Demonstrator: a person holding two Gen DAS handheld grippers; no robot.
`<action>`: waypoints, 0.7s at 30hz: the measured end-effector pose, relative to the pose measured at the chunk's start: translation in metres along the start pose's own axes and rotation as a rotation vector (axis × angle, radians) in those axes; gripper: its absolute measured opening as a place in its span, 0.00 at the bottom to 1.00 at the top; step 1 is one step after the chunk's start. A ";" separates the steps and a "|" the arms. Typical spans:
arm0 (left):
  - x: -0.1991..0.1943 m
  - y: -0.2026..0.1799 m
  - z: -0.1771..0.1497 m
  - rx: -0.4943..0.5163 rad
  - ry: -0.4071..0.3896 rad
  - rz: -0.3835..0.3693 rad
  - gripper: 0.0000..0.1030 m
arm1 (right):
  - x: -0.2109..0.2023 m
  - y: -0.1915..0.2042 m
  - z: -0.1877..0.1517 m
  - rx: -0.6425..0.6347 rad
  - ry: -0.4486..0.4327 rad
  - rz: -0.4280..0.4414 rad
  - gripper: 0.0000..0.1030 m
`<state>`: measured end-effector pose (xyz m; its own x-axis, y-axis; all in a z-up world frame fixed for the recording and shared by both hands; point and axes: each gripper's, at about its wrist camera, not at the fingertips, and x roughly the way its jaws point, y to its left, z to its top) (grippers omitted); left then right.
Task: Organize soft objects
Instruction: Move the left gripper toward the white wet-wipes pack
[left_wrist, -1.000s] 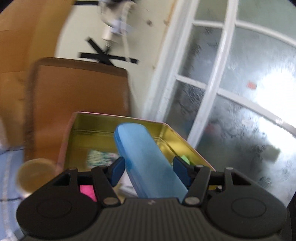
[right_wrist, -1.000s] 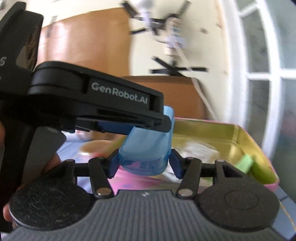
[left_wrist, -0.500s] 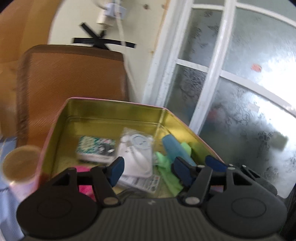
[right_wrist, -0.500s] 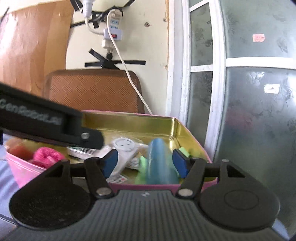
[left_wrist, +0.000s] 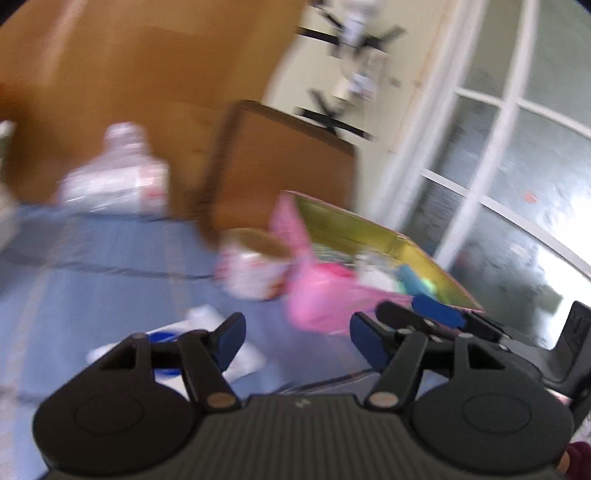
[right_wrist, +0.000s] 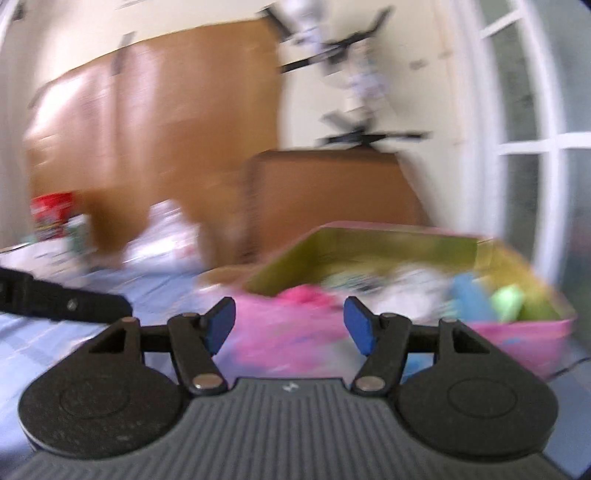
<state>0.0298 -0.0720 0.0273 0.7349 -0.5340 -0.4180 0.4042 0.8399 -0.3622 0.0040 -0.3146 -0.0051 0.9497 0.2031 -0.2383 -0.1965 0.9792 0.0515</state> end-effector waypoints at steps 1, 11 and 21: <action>-0.010 0.014 -0.003 -0.031 -0.005 0.032 0.62 | 0.003 0.010 -0.002 -0.002 0.031 0.062 0.65; -0.040 0.093 -0.023 -0.302 0.030 0.102 0.58 | 0.064 0.068 -0.001 0.008 0.258 0.255 0.63; -0.017 0.068 -0.036 -0.213 0.088 0.040 0.57 | 0.073 0.069 -0.017 0.101 0.384 0.289 0.02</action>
<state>0.0253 -0.0095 -0.0204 0.6941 -0.5151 -0.5028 0.2451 0.8259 -0.5077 0.0554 -0.2320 -0.0352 0.6972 0.4713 -0.5401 -0.3965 0.8813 0.2573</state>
